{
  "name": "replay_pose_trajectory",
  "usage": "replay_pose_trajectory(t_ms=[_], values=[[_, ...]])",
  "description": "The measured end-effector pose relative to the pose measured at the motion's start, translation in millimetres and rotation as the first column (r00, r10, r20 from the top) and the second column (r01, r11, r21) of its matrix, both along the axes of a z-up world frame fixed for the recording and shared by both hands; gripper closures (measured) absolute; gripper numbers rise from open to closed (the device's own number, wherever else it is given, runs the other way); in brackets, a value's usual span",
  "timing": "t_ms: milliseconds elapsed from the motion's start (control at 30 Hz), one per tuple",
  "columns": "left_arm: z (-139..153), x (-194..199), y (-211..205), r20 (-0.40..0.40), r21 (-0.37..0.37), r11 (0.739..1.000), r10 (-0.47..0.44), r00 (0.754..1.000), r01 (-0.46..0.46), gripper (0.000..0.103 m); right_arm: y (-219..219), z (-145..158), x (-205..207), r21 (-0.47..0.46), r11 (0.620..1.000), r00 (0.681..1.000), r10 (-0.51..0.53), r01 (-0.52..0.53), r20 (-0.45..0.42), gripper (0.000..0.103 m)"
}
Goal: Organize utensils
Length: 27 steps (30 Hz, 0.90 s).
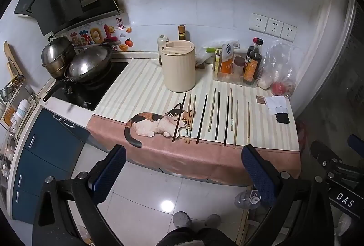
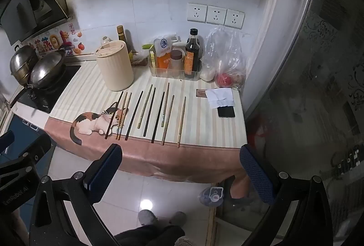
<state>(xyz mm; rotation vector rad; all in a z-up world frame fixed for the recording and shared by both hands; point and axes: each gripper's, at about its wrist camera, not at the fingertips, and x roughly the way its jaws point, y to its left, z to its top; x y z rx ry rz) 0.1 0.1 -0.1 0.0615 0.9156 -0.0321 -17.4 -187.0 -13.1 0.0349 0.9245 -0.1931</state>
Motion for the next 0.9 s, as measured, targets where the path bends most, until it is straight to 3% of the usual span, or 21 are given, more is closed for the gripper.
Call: replay_pose_trajectory(t_ms=[900], values=[[9, -3, -7, 0.007, 0.01, 1.0, -0.014, 1.0, 0.014, 0.0, -2, 8, -4, -0.015, 1.0, 1.0, -0.008, 0.009, 0.014, 0.0]])
